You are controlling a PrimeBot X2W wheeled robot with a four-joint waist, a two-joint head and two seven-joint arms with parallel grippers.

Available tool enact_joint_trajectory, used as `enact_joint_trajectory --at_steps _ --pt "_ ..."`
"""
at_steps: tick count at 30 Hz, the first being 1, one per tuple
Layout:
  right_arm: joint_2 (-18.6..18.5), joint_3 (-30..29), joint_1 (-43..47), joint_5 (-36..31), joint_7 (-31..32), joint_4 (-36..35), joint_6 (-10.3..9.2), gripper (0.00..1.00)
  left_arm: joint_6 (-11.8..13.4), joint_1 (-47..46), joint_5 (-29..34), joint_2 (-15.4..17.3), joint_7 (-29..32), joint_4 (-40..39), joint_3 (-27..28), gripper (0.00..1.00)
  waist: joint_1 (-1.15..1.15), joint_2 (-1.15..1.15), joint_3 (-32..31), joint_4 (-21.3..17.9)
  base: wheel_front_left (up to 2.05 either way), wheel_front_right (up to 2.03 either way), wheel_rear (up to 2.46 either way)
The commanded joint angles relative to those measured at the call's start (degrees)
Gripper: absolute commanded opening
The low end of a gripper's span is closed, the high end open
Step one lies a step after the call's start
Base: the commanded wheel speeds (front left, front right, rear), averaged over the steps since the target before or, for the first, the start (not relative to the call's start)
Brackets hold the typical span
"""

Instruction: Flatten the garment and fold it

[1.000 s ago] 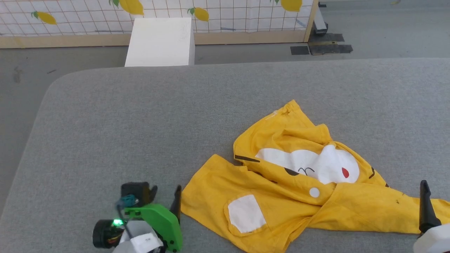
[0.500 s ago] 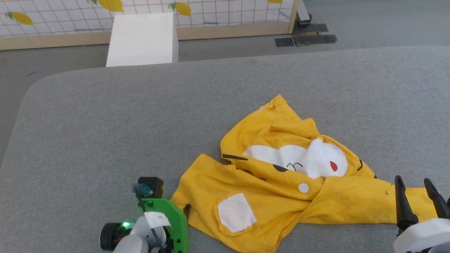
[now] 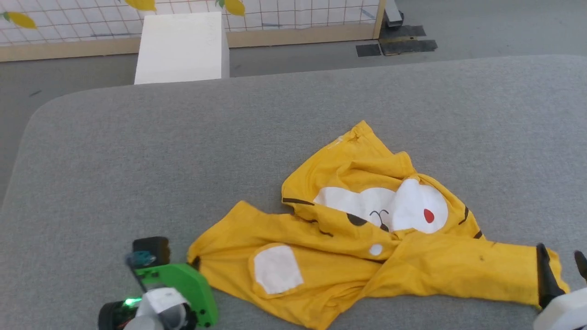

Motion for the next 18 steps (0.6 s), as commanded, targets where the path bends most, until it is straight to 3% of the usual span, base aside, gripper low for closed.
enact_joint_trajectory --at_steps 1,9,18 --pt "0.0 -1.3 -0.4 0.4 1.4 0.7 -0.09 1.0 0.5 1.2 -0.3 1.2 -0.3 -0.7 0.8 0.0 0.0 0.0 -0.1 0.8 0.0 0.0 0.0" --pt "0.0 -6.9 -4.8 -1.2 15.5 6.3 -0.09 1.0 1.2 2.3 -0.9 2.1 0.3 -4.1 1.6 0.0 0.0 0.0 1.4 2.6 0.0 0.0 0.0" --pt "-2.2 -7.0 -12.5 -1.6 27.5 14.0 -0.09 1.0 0.8 0.6 -1.2 2.1 1.0 -5.7 0.7 0.0 0.0 0.0 4.6 3.1 0.0 0.0 0.0"
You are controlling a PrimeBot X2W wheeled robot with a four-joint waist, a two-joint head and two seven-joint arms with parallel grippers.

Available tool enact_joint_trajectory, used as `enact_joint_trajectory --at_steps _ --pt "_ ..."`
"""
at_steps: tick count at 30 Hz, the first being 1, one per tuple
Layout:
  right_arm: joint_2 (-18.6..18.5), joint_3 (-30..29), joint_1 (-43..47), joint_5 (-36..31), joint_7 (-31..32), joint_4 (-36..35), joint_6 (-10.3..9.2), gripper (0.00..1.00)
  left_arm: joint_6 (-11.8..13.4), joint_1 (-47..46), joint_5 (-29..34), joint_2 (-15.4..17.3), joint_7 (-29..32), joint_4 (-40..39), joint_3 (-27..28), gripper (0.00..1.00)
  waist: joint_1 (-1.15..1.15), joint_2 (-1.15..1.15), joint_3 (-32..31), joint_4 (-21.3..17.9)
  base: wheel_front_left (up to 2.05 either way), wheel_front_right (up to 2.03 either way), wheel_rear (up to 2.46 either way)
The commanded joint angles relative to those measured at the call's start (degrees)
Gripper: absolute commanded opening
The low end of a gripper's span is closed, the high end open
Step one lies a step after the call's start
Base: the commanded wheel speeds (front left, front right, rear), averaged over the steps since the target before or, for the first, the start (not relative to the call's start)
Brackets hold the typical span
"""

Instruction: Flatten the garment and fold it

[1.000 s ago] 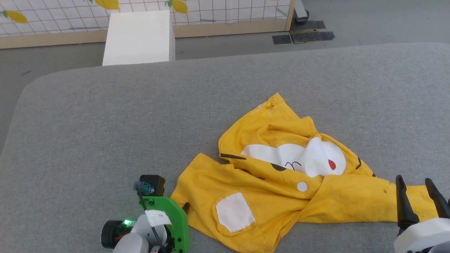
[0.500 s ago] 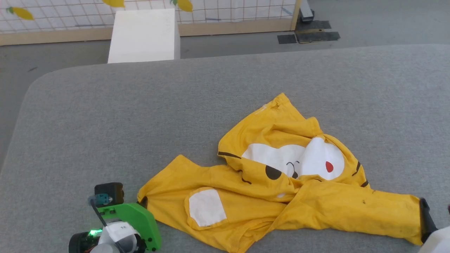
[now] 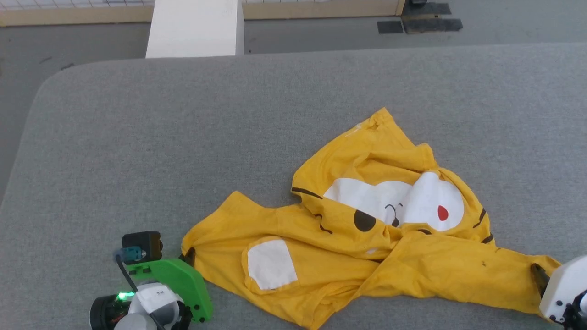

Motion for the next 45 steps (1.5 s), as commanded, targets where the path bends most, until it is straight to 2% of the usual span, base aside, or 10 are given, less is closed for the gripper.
enact_joint_trajectory --at_steps 1,3,4,5,6,7,16,26,33,45 --pt "-0.9 0.4 -1.5 0.5 1.2 1.4 -0.09 1.0 0.1 -1.1 -0.2 0.6 0.2 -0.4 0.0 0.0 0.0 0.0 1.1 0.2 0.0 0.0 0.0" --pt "-1.4 0.5 -2.4 1.4 3.5 3.3 -0.09 1.0 0.1 -1.5 0.0 0.8 0.4 -0.5 -0.1 0.0 0.0 0.0 1.6 0.3 0.0 0.0 0.0" --pt "-1.4 0.3 -2.7 1.9 5.2 4.2 -0.09 0.87 0.1 -1.6 0.0 0.9 0.5 -0.6 -0.2 0.0 0.0 0.0 1.8 0.4 0.0 0.0 0.0" --pt "-1.5 0.6 -2.9 2.2 6.9 4.8 -0.09 0.5 0.1 -1.7 0.0 0.9 0.6 -0.7 -0.3 0.0 0.0 0.0 1.9 0.5 0.0 0.0 0.0" --pt "-1.8 1.0 -3.1 2.7 9.0 5.2 -0.09 0.45 0.1 -1.8 -0.1 1.0 0.6 -0.8 -0.3 0.0 0.0 0.0 2.0 0.6 0.0 0.0 0.0" --pt "-1.9 1.1 -3.1 3.0 10.3 5.4 -0.09 0.0 0.1 -1.9 -0.1 1.1 0.7 -0.8 -0.4 0.0 0.0 0.0 2.0 0.6 0.0 0.0 0.0" --pt "-5.3 1.9 -3.0 4.8 14.8 -3.8 -0.09 0.0 -5.5 -4.4 -3.8 2.2 3.4 -2.7 -2.0 0.0 0.0 0.0 0.9 0.8 0.0 0.0 0.0" --pt "-16.8 11.3 -18.9 5.3 11.0 -13.5 -0.09 0.0 -10.7 -23.2 -8.0 9.7 8.8 -8.9 3.1 0.0 0.0 0.0 4.5 -1.8 0.0 0.0 0.0" --pt "-23.3 22.6 -40.8 4.4 4.5 -8.9 -0.09 0.0 -8.7 -44.5 -6.7 12.3 8.6 -1.8 6.7 0.0 0.0 0.0 11.0 -4.3 0.0 0.0 0.0" --pt "-20.0 27.4 -75.4 -5.0 -18.4 6.3 -0.09 0.0 -1.9 -74.9 -1.7 10.3 -9.8 10.5 11.2 0.0 0.0 0.0 19.2 -6.9 0.0 0.0 0.0"
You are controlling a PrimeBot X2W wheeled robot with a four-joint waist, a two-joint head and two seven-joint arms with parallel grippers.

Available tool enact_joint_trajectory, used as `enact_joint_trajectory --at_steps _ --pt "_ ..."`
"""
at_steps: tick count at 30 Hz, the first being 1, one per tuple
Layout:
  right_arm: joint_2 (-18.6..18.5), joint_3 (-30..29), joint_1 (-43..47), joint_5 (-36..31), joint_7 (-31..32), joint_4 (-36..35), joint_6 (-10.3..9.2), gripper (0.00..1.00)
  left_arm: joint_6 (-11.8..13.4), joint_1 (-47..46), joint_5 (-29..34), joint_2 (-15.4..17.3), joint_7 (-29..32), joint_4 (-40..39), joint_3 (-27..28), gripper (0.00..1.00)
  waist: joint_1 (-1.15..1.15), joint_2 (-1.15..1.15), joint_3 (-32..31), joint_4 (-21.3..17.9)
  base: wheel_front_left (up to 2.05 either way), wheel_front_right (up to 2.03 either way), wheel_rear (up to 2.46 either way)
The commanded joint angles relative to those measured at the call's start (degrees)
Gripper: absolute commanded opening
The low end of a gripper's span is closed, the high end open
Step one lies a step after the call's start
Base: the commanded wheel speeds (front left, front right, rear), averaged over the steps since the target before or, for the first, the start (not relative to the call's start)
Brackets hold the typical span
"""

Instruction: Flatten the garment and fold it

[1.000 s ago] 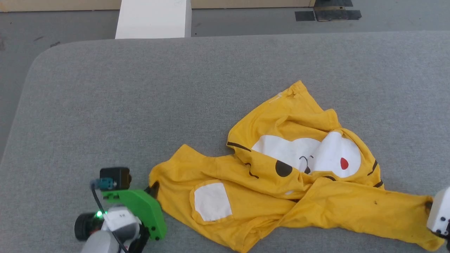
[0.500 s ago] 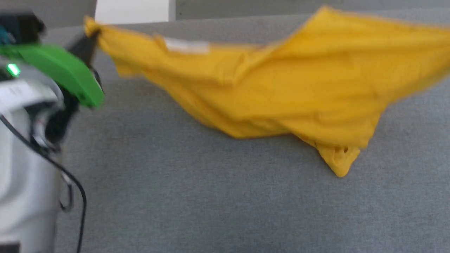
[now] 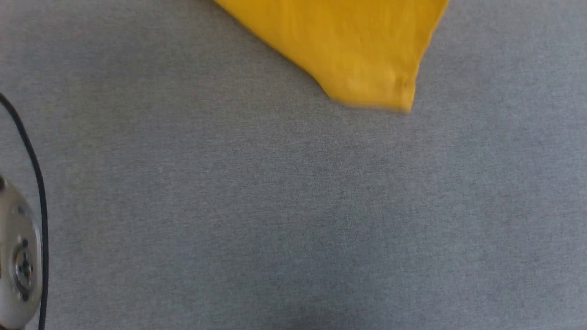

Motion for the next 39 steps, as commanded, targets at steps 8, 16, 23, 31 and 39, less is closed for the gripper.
enact_joint_trajectory --at_steps 8,16,23,31,39 --pt "2.3 -3.8 -12.0 -7.6 -9.9 7.1 -0.1 0.0 -1.0 -10.8 -1.0 -3.3 -9.5 2.9 0.5 0.0 -0.01 0.0 3.3 -0.4 0.0 0.0 0.0" --pt "2.4 -1.5 -7.3 -5.9 -10.7 13.5 -0.1 0.0 -6.1 -3.0 -0.5 -2.3 -8.4 9.1 -3.7 0.0 -0.01 0.0 2.2 1.3 0.0 0.0 0.0" --pt "1.1 2.8 9.7 1.8 -10.6 14.9 -0.1 0.0 -10.0 13.9 -0.4 -0.2 -3.7 11.2 -7.8 0.0 -0.01 0.0 -2.1 2.3 0.0 0.0 0.0" --pt "-0.2 3.6 35.3 12.3 -5.0 6.5 -0.1 0.0 -10.4 43.1 -7.5 -1.2 4.6 2.5 -8.1 0.0 -0.01 0.0 -10.6 3.7 0.0 0.0 0.0" --pt "1.4 -4.2 60.7 13.6 3.0 -6.1 -0.1 0.0 -5.2 70.6 -14.1 -5.2 11.3 -12.7 -7.5 0.0 -0.01 0.0 -16.2 5.6 0.0 0.0 0.0"
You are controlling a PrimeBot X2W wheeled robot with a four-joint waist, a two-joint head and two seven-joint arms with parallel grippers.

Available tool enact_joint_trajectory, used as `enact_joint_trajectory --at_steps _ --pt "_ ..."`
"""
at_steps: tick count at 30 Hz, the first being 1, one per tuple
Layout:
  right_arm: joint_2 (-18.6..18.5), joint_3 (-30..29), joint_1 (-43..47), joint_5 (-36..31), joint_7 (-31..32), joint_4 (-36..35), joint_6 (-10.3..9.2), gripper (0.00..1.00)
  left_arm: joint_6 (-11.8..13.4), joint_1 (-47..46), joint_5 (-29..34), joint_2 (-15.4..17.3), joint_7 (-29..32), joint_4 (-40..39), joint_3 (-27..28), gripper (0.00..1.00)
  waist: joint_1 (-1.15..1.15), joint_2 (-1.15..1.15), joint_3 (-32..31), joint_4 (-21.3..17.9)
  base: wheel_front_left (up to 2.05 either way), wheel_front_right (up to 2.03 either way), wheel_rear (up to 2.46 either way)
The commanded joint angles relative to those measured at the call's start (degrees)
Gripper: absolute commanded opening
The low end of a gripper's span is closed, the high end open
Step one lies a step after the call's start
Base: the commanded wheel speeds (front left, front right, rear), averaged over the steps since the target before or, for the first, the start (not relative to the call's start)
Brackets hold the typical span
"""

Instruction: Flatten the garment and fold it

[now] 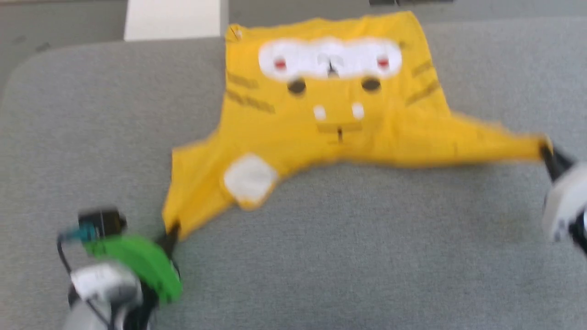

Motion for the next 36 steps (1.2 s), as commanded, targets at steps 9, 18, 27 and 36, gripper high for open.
enact_joint_trajectory --at_steps 9,18,27,36 --pt "7.9 -11.5 19.8 -4.5 10.4 -8.6 -0.1 0.0 4.6 17.8 -3.2 -0.3 6.8 -10.2 -1.1 0.0 0.01 0.0 -6.9 4.6 0.0 0.0 0.0" --pt "16.1 -21.3 28.3 -11.7 20.9 -10.1 -0.1 0.0 9.7 26.1 -2.8 0.5 8.4 -13.8 1.0 0.0 0.01 0.0 -8.6 5.7 0.0 0.0 0.0" --pt "19.0 -20.7 27.1 -10.6 19.1 -3.7 -0.1 0.0 10.2 26.3 -2.7 -0.8 7.6 -13.4 0.0 0.0 0.01 0.0 -7.9 5.6 0.0 0.0 0.0" --pt "19.7 -21.6 26.8 -5.0 17.9 -3.6 -0.1 1.0 8.8 25.7 -2.7 -0.9 5.9 -12.9 -0.5 0.0 0.01 0.0 -8.4 6.0 0.0 0.0 0.0"
